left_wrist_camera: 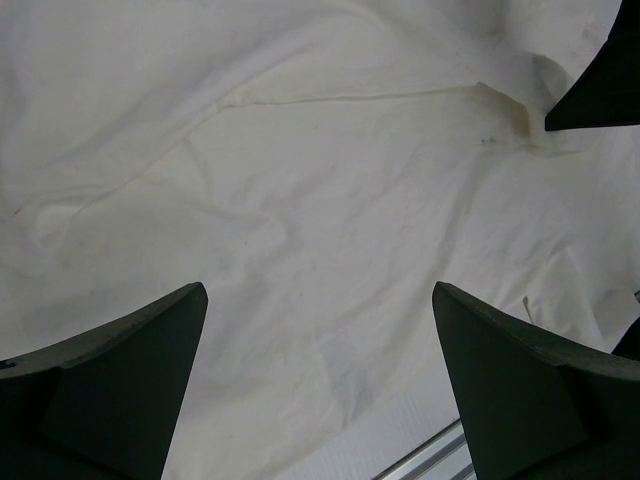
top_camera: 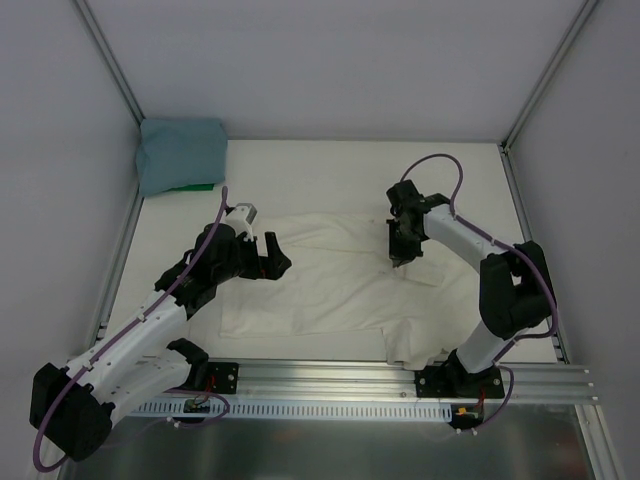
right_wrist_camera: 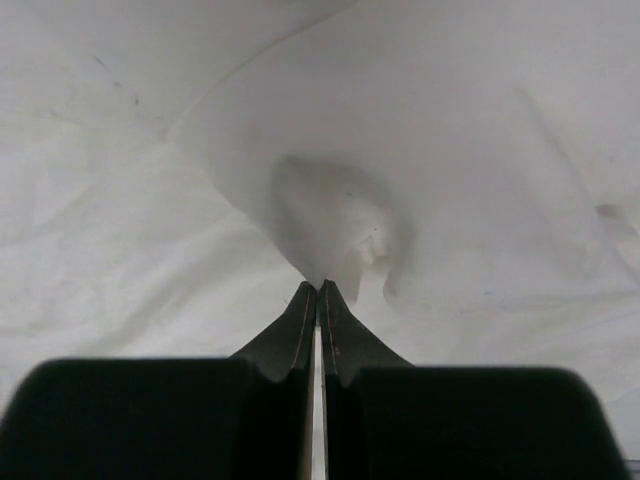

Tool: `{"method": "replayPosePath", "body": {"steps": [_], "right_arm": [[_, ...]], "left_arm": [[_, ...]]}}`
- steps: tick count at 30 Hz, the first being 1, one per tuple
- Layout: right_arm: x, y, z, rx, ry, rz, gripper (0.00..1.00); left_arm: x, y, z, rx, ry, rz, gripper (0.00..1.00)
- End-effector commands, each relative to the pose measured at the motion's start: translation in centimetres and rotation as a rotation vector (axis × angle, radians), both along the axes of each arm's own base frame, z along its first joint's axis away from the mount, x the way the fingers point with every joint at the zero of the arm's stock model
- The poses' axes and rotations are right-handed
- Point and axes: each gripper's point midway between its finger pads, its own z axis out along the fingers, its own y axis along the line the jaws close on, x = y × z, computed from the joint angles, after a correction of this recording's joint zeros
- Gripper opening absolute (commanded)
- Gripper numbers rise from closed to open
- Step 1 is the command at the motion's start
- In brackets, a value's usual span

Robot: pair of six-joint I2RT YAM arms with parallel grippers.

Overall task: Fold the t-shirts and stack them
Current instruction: Fold the flattened tshirt in 1/3 of the way

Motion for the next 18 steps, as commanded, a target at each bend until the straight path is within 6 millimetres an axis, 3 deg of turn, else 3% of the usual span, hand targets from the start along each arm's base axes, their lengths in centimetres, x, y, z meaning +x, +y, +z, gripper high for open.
{"method": "replayPosePath", "body": {"steps": [1,8,18], "right_arm": [[-2.1,0.0,0.9,0.025,0.033,0.02,0.0],[-4.1,1.1,0.6,0.084,0.067,0.045,0.0],[-3.4,2.3,1.5,0.118,0.038,0.064,0.01]], "left_arm": [[-0.2,-0.3,0.2,0.002,-0.007,-0.017,0.99],[-0.2,-0.5,0.4,-0.009,-0.003,-0.018,0.99],[-0.3,-0.6,0.4,-0.02,0.004,-0.016,0.99]]}}
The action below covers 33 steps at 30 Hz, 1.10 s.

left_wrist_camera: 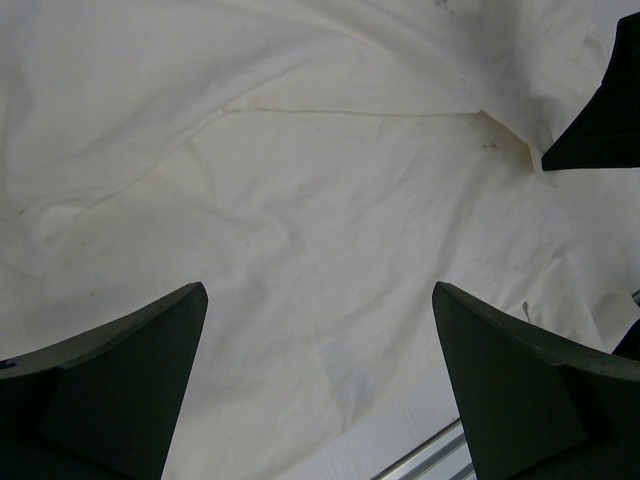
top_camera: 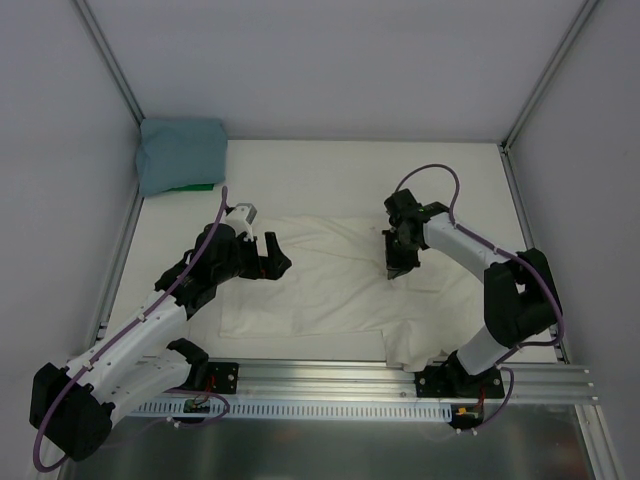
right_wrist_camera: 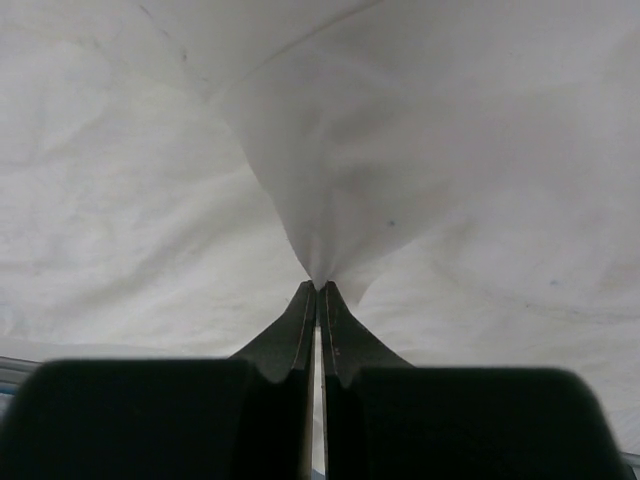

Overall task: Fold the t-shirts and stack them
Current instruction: Fold the flattened tshirt in 1/3 of the way

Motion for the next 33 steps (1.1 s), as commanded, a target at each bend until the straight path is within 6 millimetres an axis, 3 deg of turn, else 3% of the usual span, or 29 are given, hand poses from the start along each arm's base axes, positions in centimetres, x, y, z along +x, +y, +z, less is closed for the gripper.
{"method": "replayPosePath", "body": {"steps": [1,4,5,6,7,8,14,18,21,25,29,32,33], "right_arm": [[0.7,1.1,2.2,0.052,-0.043,0.006,0.0],[1.6,1.8,2.8,0.06,-0.049,0.014,0.01],[1.8,2.0,2.8,0.062,-0.047,0.018,0.07],[1.8,2.2,2.3,0.057,-0.034,0.021,0.19],[1.8,2.5,2.2,0.065,-0.028,0.031,0.7],[1.6,2.7,1.7,0.064,-0.017,0.036,0.99],[0.3,2.8,0.4,0.077,-0.022,0.026,0.99],[-0.4,2.3,1.1,0.079,-0.041,0.019,1.0],[-0.6,1.9,2.2,0.086,-0.082,0.018,1.0],[-0.9,1.6,3.6,0.097,-0.114,0.022,0.99],[-1.1,1.5,4.4,0.109,-0.138,0.027,0.99],[-1.0,1.6,4.7,0.12,-0.145,0.029,0.99],[-1.1,1.6,4.7,0.121,-0.143,0.029,0.99]], "left_arm": [[-0.4,-0.5,0.4,-0.019,0.002,-0.016,0.99],[-0.4,-0.5,0.3,-0.018,0.007,-0.014,0.99],[-0.4,-0.5,0.2,-0.017,0.008,-0.014,0.99],[-0.4,-0.4,0.1,-0.016,0.01,-0.012,0.99],[-0.3,-0.4,0.1,-0.014,0.008,-0.009,0.99],[-0.2,-0.3,-0.1,-0.008,0.01,0.0,0.99],[1.3,1.6,-2.8,0.094,0.034,0.108,0.99],[2.5,3.8,-6.4,0.248,0.148,0.201,0.99],[2.9,5.1,-8.5,0.247,0.255,0.256,0.99],[4.1,5.6,-8.1,0.164,0.191,0.296,0.99],[4.8,7.1,-7.3,0.219,0.165,0.332,0.99],[4.4,7.8,-8.0,0.253,0.198,0.359,0.99],[4.9,7.6,-7.0,0.218,0.152,0.366,0.99]]}}
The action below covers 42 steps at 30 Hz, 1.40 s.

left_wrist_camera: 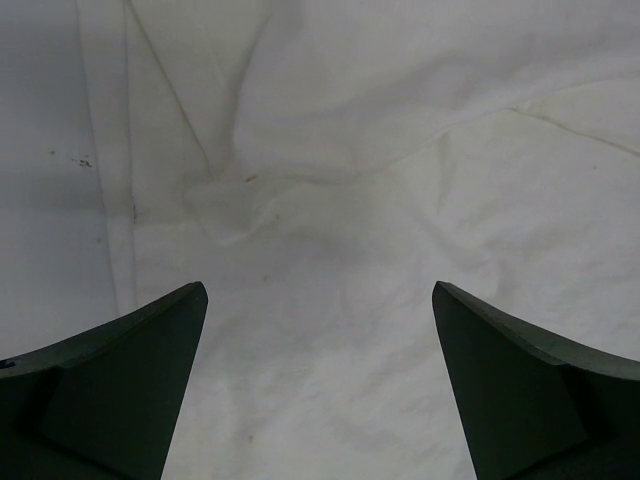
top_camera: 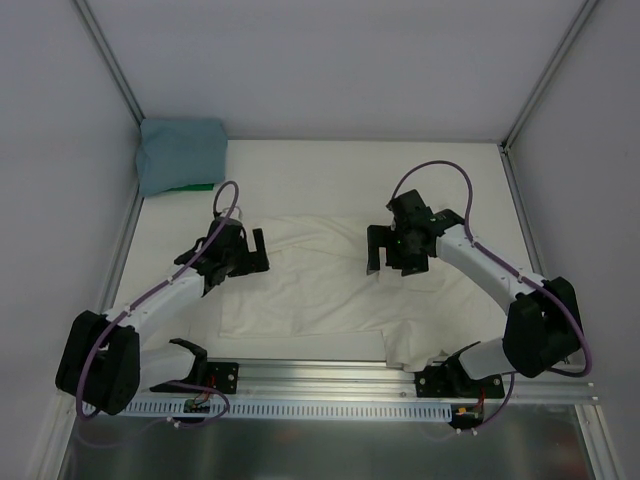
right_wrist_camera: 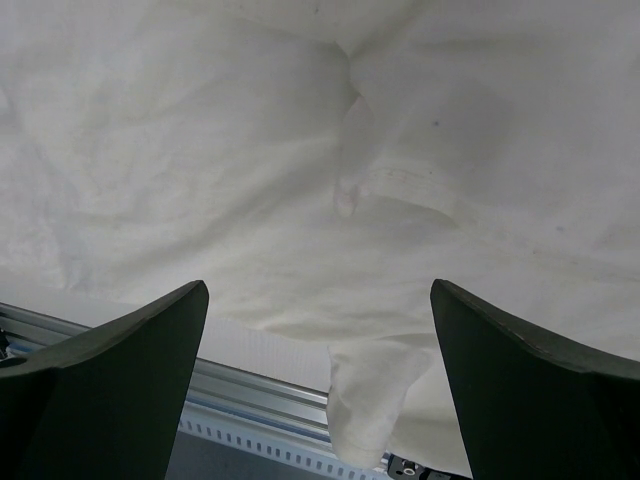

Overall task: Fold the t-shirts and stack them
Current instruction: Fold the flattened tshirt in 1/3 of the way

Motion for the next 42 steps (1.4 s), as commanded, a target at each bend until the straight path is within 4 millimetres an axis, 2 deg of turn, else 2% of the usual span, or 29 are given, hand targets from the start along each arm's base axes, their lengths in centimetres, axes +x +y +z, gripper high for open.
{"method": "replayPosePath", "body": {"steps": [1,2,4,5,6,7,9,10,12,13,15,16,17,18,19,20,21,22,27,30,35,38,40,42], "right_arm": [[-0.1,-0.2,0.9,0.008,-0.016,-0.005,1.0],[-0.2,-0.1,0.8,0.009,-0.013,-0.001,1.0],[-0.3,0.0,0.7,0.014,-0.011,0.001,1.0],[-0.3,-0.1,0.7,0.014,-0.011,0.001,0.99],[-0.3,-0.2,0.6,0.009,-0.01,0.001,1.0],[-0.4,-0.2,0.6,0.008,-0.01,0.006,0.99],[-0.4,-0.2,0.7,0.007,-0.01,0.006,0.99],[-0.4,-0.3,0.7,0.004,-0.008,0.006,0.99],[-0.4,-0.2,0.9,0.008,-0.008,0.008,1.0],[-0.4,-0.1,1.0,0.011,-0.01,0.009,0.99],[-0.4,0.1,1.2,0.019,-0.005,0.011,0.99],[-0.3,0.2,1.3,0.023,-0.005,0.011,1.0],[-0.4,0.3,1.4,0.03,0.002,0.016,0.99],[-0.3,0.5,1.5,0.036,0.001,0.018,1.0],[-0.3,0.5,1.5,0.037,0.003,0.019,0.99],[-0.3,0.6,1.4,0.038,0.009,0.022,0.99],[-0.3,0.6,1.4,0.039,0.009,0.025,0.99],[-0.4,0.6,1.3,0.036,0.014,0.029,0.99],[-0.4,0.4,0.7,0.037,0.022,0.026,1.0],[-0.3,0.5,0.5,0.045,0.025,0.024,0.99],[-0.2,0.2,0.1,0.04,0.027,0.017,0.99],[-0.1,-0.2,0.0,0.037,0.026,0.008,1.0],[-0.1,-0.4,0.1,0.036,0.023,0.005,1.0],[-0.1,-0.5,0.0,0.036,0.026,0.0,0.99]], "left_arm": [[1.5,0.7,2.3,-0.011,-0.11,0.046,0.99],[1.2,0.8,2.0,-0.026,-0.116,0.055,0.99],[1.8,1.3,3.1,-0.072,-0.164,0.075,0.96],[1.8,1.3,3.1,-0.081,-0.167,0.049,0.91],[2.1,2.1,3.0,-0.063,-0.169,0.06,0.86],[2.3,2.5,3.3,-0.022,-0.171,0.044,0.74],[2.5,3.1,2.7,0.032,-0.148,0.039,0.66],[2.6,3.4,2.6,0.07,-0.13,0.019,0.65],[2.5,3.6,1.1,0.118,-0.066,-0.012,0.69],[2.9,3.3,1.1,0.133,-0.059,-0.054,0.73],[2.7,2.6,-0.3,0.153,0.0,-0.126,0.76],[3.1,1.9,0.1,0.195,-0.009,-0.189,0.77],[2.5,1.8,-1.0,0.247,0.053,-0.23,0.78],[3.3,0.8,-0.1,0.312,0.031,-0.321,0.79],[3.4,0.6,-0.1,0.35,0.054,-0.353,0.79],[2.6,1.1,-1.2,0.398,0.144,-0.402,0.8],[2.8,1.1,-1.0,0.414,0.163,-0.432,0.8],[3.9,1.3,-0.2,0.456,0.148,-0.45,0.8],[4.8,1.1,1.7,0.45,0.116,-0.538,0.79],[4.7,2.1,1.5,0.5,0.156,-0.54,0.79],[3.9,2.7,1.2,0.504,0.178,-0.55,0.78],[3.0,2.7,0.3,0.459,0.219,-0.559,0.72],[2.6,2.6,-0.1,0.438,0.238,-0.567,0.63],[2.3,2.1,-0.4,0.406,0.246,-0.577,0.58]]}}
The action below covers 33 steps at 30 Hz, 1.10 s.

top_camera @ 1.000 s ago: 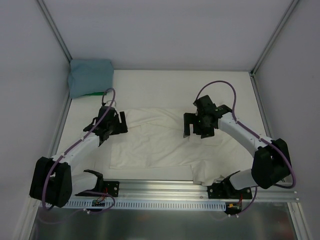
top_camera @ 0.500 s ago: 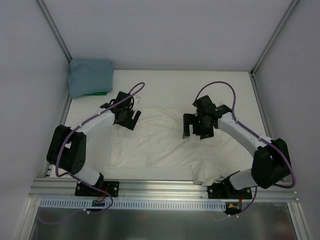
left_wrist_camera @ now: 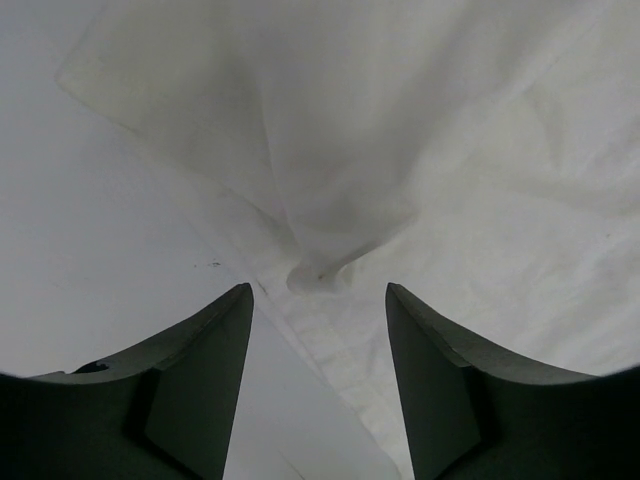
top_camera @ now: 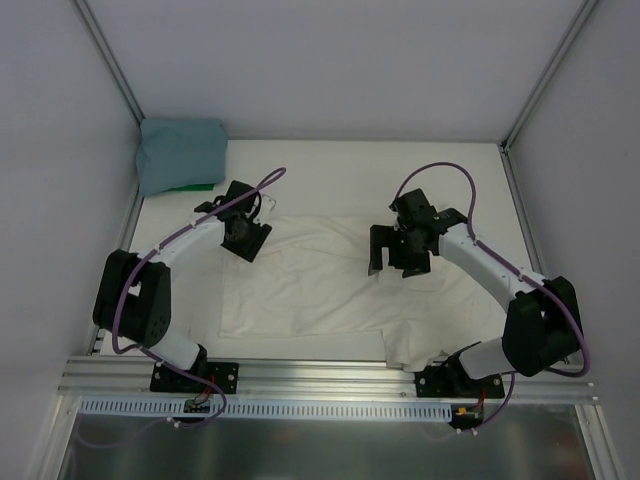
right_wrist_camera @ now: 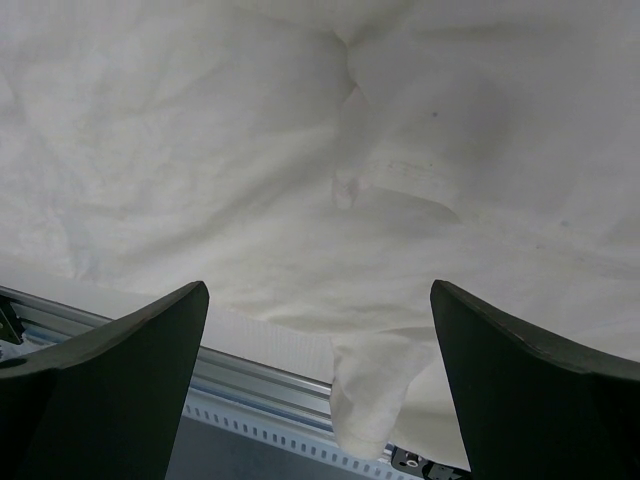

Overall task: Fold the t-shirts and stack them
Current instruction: Fold the flattened tshirt in 1/3 of the way

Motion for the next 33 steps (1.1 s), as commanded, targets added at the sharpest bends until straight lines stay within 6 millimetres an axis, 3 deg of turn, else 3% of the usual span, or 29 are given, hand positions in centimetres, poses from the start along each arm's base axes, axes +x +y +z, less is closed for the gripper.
{"method": "replayPosePath", "body": {"steps": [1,8,11,19,21,28,33], "right_arm": [[0.2,-0.3,0.1,0.005,-0.013,0.004,0.99],[0.0,-0.8,-0.3,-0.004,-0.005,-0.007,0.99],[0.0,-0.8,-0.4,0.0,-0.002,-0.008,0.99],[-0.1,-0.9,-0.4,0.006,-0.001,-0.008,0.99],[-0.1,-0.9,-0.4,0.007,0.001,-0.01,0.99],[-0.2,-1.0,-0.7,0.012,0.007,-0.012,0.99],[-0.3,-1.1,-0.9,0.014,0.011,-0.014,0.99]], "left_arm": [[-1.3,-0.3,-0.7,-0.038,0.064,-0.02,0.55],[-2.1,-0.7,-1.7,-0.063,0.104,-0.002,0.51],[-2.4,-0.6,-2.4,-0.053,0.137,0.006,0.38],[-2.3,-0.4,-3.0,-0.036,0.152,0.014,0.37],[-2.4,-0.4,-3.2,-0.034,0.16,0.014,0.33],[-1.8,0.1,-2.9,-0.004,0.134,0.032,0.02],[-0.9,0.7,-2.2,0.033,0.096,0.047,0.0]]}}
